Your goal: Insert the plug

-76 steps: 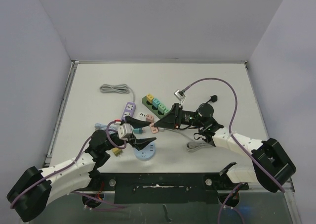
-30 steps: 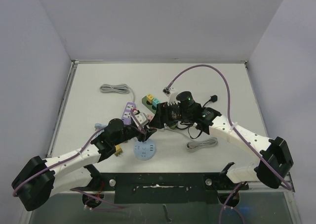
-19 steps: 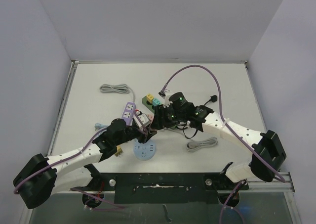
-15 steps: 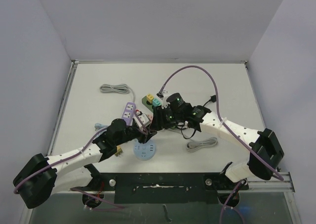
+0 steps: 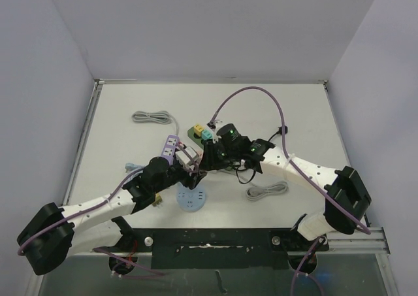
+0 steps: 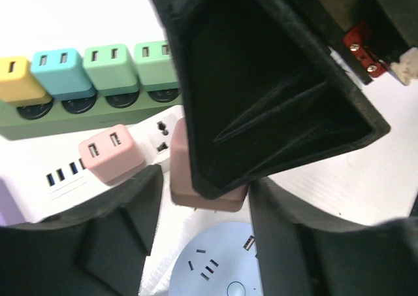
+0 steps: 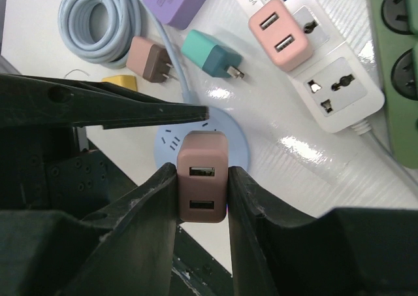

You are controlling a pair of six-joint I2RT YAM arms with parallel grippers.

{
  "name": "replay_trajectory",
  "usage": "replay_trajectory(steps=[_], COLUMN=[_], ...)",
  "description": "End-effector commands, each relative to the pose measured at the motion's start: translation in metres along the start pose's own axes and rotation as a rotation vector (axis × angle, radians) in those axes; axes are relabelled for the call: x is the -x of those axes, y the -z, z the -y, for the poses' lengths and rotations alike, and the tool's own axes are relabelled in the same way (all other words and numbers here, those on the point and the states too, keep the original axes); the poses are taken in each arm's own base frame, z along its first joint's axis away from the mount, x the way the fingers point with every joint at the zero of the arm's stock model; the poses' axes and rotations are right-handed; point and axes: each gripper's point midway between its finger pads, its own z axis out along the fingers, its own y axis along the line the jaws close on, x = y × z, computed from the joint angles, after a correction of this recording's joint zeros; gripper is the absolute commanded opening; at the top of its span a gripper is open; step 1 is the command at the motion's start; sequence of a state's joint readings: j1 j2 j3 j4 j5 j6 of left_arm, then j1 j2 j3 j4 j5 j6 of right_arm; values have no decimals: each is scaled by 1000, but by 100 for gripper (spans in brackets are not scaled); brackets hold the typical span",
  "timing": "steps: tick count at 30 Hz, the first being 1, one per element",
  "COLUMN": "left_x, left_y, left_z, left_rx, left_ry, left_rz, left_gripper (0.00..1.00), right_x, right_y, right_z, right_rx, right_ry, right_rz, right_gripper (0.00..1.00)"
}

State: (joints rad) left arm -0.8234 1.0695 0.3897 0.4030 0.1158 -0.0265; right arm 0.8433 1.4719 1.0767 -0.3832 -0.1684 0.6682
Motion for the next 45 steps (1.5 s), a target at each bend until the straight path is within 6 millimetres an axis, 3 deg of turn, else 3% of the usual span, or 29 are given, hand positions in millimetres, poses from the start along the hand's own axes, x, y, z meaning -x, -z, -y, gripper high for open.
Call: replay_trajectory(steps=[1,7,13,21,26,33,45], left_x=[41,40,59,79,73,76,70], left_y=[5,31,74,153,188,205,202], left_z=[-21,-44,-63,-78,-82,-79,-80], left_rx=[146,320,492,665,693,659,674], left_ry=[87,268,461,601,620,641,638], left_rz=[102,153,200,256,323,408,372], left_gripper=[64,65,65,70,73,74,74], right_x=[39,66,74,66,56,56,34], right_y=[18,34,37,16,0,-13,-32], right_z=[6,20,15,26,32,36,45], right_rx=[-20,67,176,200,217,216,240], right_ry=[50,233,468,638,712,780,840], right_rz=[134,218,235,184,147,149,17], right_gripper=[6,1,0,0,0,0,0])
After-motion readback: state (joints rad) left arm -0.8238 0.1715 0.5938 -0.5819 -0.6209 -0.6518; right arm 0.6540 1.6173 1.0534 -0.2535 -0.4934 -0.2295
